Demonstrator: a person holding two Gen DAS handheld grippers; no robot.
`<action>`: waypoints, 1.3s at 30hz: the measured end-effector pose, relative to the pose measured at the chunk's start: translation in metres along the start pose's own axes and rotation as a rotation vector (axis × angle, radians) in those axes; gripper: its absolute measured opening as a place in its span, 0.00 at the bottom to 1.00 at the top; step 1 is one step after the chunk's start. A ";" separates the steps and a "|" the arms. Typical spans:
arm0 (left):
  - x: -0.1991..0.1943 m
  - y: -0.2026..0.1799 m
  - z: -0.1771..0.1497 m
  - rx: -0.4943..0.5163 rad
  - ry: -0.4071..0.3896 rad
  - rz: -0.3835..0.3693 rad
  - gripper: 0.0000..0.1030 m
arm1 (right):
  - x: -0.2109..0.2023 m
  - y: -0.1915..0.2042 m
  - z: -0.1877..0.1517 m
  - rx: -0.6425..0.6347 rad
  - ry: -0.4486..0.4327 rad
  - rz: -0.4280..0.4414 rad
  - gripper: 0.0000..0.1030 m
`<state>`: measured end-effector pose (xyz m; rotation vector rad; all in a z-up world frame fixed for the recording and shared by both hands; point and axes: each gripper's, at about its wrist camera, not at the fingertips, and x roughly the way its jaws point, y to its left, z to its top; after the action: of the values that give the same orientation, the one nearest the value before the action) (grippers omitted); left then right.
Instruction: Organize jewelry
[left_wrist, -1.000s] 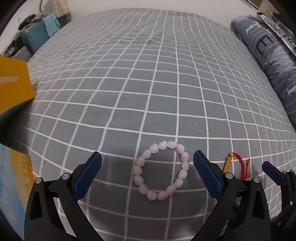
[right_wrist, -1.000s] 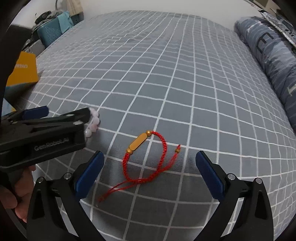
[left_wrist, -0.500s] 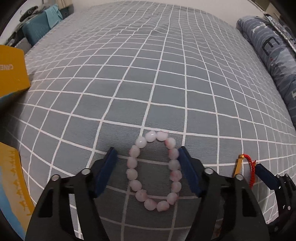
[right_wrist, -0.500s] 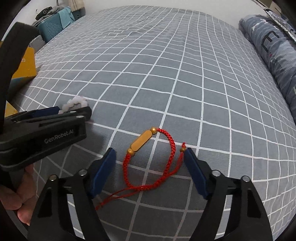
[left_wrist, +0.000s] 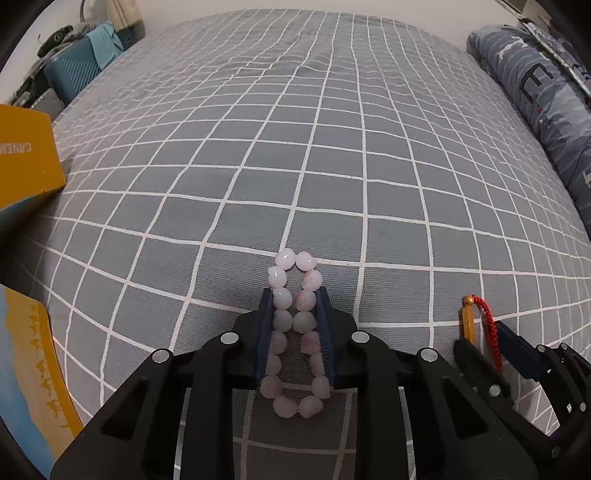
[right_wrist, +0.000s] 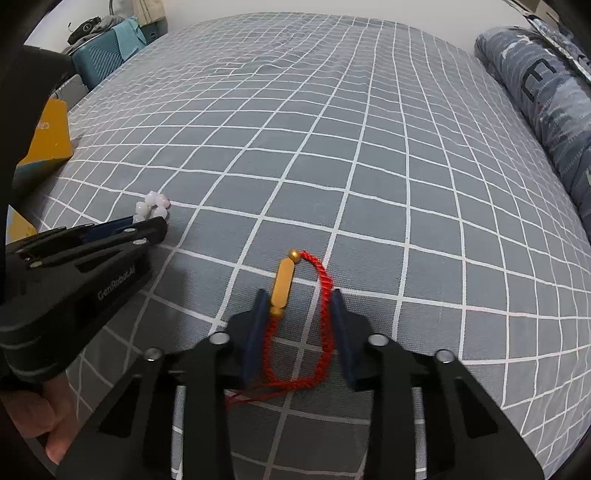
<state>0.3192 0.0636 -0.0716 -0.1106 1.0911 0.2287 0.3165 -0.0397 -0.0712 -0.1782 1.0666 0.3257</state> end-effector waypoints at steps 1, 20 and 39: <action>0.000 -0.001 0.000 0.005 -0.001 0.004 0.22 | 0.000 0.000 0.000 0.001 0.001 -0.011 0.20; -0.023 0.007 -0.004 0.012 -0.049 0.011 0.22 | -0.020 -0.004 0.004 0.038 -0.054 -0.032 0.11; -0.149 0.053 -0.023 -0.028 -0.178 -0.034 0.08 | -0.118 0.014 0.003 0.043 -0.188 0.004 0.11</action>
<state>0.2213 0.0909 0.0519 -0.1318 0.9086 0.2191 0.2618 -0.0462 0.0344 -0.1042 0.8879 0.3166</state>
